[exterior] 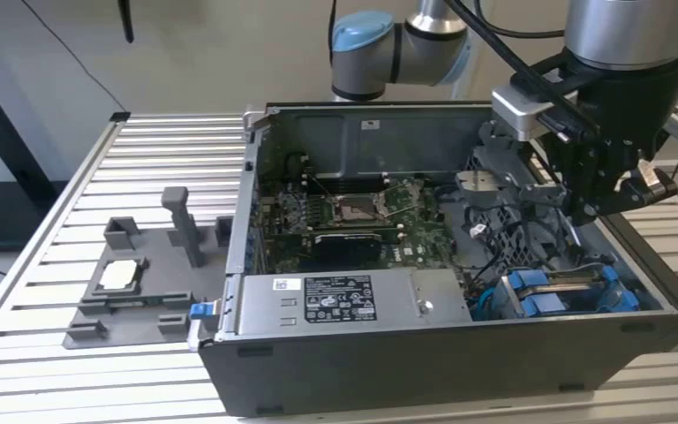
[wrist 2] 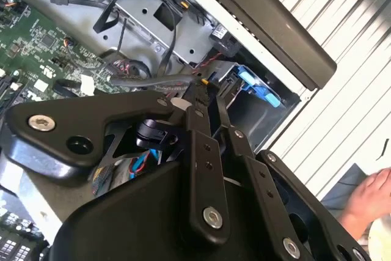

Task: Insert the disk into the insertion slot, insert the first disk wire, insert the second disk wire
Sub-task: 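Insert the first disk wire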

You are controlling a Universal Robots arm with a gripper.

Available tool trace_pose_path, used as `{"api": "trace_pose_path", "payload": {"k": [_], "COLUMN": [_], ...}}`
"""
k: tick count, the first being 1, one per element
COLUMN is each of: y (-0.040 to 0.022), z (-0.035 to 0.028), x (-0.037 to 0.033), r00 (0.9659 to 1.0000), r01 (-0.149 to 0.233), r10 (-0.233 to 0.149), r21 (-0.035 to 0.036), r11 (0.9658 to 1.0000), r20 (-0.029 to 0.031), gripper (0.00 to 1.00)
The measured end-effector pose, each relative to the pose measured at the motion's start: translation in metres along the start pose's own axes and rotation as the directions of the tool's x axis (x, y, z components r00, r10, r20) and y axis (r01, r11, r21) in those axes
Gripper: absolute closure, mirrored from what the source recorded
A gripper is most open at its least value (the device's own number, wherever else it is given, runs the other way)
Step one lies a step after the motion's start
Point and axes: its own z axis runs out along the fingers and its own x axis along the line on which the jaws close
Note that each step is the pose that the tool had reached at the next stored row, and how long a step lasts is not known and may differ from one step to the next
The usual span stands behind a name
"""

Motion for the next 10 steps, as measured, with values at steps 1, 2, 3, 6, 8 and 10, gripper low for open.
{"api": "trace_pose_path", "payload": {"k": [1,2,3,6,8,10], "y": [0.0000,-0.0002,-0.0005,-0.0008,-0.0002,0.0008], "z": [-0.0001,-0.0006,-0.0016,-0.0035,-0.0038,-0.0042], "x": [0.0000,0.0000,-0.0001,0.0000,-0.0001,-0.0005], "r00": [1.0000,1.0000,1.0000,1.0000,1.0000,1.0000], "r01": [0.000,0.000,0.000,0.000,0.000,-0.001], "r10": [0.000,0.000,0.000,0.000,0.000,0.001], "r21": [0.0000,0.0000,-0.0001,0.0000,0.0000,0.0001], "r11": [1.0000,1.0000,1.0000,1.0000,1.0000,1.0000], "r20": [0.0000,-0.0002,-0.0005,0.0000,-0.0001,-0.0005], "gripper": [0.81,0.79,0.79,0.73,0.73,0.73]}}
